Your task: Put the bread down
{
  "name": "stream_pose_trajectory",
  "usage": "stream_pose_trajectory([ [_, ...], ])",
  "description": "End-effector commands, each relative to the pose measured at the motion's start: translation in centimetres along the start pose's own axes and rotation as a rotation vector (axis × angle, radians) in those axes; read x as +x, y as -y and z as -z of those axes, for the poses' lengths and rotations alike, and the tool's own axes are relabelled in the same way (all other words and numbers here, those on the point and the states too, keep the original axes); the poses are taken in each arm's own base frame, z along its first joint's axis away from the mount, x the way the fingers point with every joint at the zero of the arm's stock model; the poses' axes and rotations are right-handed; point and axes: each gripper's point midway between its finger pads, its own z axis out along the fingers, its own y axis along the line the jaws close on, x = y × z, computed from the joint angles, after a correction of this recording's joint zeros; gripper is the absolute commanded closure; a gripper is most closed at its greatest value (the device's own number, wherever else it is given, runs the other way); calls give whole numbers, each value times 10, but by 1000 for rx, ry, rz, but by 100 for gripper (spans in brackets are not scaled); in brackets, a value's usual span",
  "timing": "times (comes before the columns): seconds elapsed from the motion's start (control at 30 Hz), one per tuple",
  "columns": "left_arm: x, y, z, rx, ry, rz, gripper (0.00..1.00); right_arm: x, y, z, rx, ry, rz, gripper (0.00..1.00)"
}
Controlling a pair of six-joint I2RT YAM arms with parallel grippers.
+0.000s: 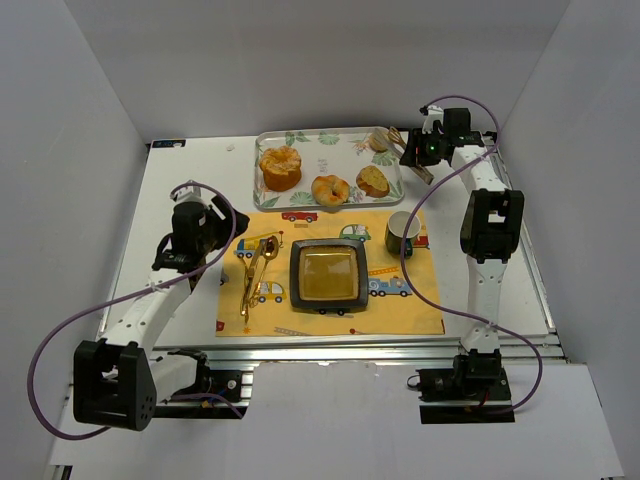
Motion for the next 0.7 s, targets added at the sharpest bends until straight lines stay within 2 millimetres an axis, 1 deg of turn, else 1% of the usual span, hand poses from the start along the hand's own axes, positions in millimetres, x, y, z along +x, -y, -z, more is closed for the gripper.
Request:
stream_pose_trajectory([
  [0.0,-23,17,3,41,59,0,21,-33,-1,8,2,90,62,44],
  [0.1,-22,17,3,41,59,3,21,-36,-4,11,-3,109,69,44],
  [0.2,-21,16,3,41,57,4,21,-37,-3,12,6,111,70,44],
  [0.4,-21,16,4,41,57,4,21,-27,-1,7,7,84,72,43],
  [0.6,-20,15,4,42,57,9,21,-23,-1,5,9,73,80,43],
  [0.67,-20,16,4,42,57,9,21,-18,-2,1,4,57,81,44],
])
